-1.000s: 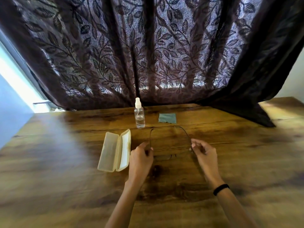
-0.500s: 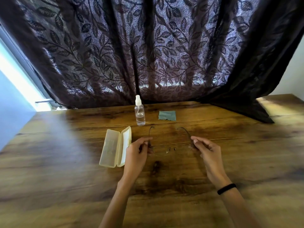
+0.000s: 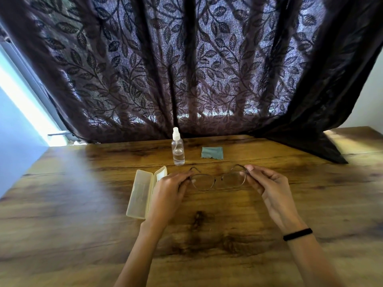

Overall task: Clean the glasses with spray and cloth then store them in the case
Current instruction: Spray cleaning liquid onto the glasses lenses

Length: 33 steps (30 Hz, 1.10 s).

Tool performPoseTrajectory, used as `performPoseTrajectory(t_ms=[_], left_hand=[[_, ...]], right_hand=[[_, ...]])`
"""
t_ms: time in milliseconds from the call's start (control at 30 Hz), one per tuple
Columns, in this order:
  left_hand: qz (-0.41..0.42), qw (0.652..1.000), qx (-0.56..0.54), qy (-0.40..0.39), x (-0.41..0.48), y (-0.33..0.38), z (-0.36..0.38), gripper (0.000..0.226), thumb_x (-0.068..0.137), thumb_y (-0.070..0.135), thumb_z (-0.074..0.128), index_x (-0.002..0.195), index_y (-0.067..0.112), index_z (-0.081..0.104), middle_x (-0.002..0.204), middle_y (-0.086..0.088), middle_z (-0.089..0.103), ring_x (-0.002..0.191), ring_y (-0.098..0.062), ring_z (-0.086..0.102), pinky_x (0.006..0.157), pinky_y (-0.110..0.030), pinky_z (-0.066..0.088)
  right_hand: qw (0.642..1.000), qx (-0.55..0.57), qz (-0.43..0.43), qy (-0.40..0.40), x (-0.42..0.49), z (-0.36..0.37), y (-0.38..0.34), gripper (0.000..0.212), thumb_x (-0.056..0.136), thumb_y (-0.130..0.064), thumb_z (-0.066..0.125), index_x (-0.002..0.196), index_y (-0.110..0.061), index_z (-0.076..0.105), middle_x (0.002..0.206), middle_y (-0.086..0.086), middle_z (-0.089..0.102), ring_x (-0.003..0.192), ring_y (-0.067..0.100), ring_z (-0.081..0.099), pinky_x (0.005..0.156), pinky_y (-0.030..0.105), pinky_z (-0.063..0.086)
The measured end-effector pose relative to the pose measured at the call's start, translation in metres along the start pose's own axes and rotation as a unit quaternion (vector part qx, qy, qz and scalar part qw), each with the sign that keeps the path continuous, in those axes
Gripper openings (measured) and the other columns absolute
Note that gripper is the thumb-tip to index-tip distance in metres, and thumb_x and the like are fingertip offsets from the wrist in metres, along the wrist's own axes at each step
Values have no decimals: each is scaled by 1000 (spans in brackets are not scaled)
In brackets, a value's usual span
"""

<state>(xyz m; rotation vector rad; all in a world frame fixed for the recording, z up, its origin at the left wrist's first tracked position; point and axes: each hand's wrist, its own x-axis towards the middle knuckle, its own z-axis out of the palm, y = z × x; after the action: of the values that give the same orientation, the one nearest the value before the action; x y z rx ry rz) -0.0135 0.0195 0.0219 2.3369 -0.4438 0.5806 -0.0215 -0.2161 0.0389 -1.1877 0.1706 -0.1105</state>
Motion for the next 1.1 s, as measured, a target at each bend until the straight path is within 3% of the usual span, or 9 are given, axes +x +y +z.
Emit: performPoseTrajectory(t_ms=[167, 333, 467, 633, 733, 900, 1100], left_hand=[[60, 996, 61, 22, 11, 3, -6, 27, 78, 2, 67, 103, 10, 70, 100, -2, 70, 79, -16, 68, 68, -29, 58], [66, 996, 8, 53, 17, -5, 0, 35, 77, -8, 64, 108, 8, 67, 106, -10, 69, 95, -21, 66, 80, -40, 57], [61, 995, -14, 74, 19, -8, 4, 33, 76, -7, 67, 105, 8, 67, 102, -10, 71, 92, -16, 67, 80, -34, 57], [32, 991, -35, 126, 19, -4, 10, 28, 71, -8, 71, 96, 2, 69, 91, -10, 72, 84, -5, 63, 82, -7, 46], [1, 987, -51, 153, 18, -3, 13, 28, 70, -11, 71, 94, 1, 69, 89, -9, 72, 82, -3, 63, 79, -4, 46], [-37, 980, -78, 178, 18, -3, 12, 34, 71, -10, 69, 99, 10, 66, 88, 9, 63, 78, 5, 60, 72, 0, 44], [-49, 970, -105, 216, 21, -9, 8, 38, 71, -11, 69, 100, 14, 64, 86, 9, 65, 79, 17, 59, 68, -1, 45]], right_hand=[[1000, 6, 2, 2, 8, 2, -6, 28, 68, -18, 68, 92, -3, 69, 84, 12, 74, 81, 16, 70, 67, 16, 55], [1000, 3, 2, 1, 11, 5, -7, 30, 67, -19, 70, 91, -2, 70, 83, 12, 74, 81, 17, 70, 65, 16, 54], [1000, 1, 3, 7, 12, 7, -6, 34, 65, -20, 70, 93, 0, 69, 84, 12, 73, 79, 16, 70, 66, 16, 55], [1000, -19, -4, 6, 13, 9, -5, 30, 63, -20, 70, 89, -5, 70, 82, 8, 74, 78, 14, 69, 66, 16, 55], [1000, -27, -5, 4, 15, 9, -4, 32, 64, -21, 70, 92, -4, 69, 84, 9, 74, 80, 15, 69, 68, 16, 56], [999, -35, -13, -15, 18, 7, -6, 34, 66, -25, 69, 94, -6, 70, 88, 10, 74, 84, 15, 69, 70, 17, 56], [998, -24, -56, 6, 25, 7, -2, 35, 68, -24, 68, 95, -2, 68, 88, 10, 73, 84, 18, 70, 68, 16, 55]])
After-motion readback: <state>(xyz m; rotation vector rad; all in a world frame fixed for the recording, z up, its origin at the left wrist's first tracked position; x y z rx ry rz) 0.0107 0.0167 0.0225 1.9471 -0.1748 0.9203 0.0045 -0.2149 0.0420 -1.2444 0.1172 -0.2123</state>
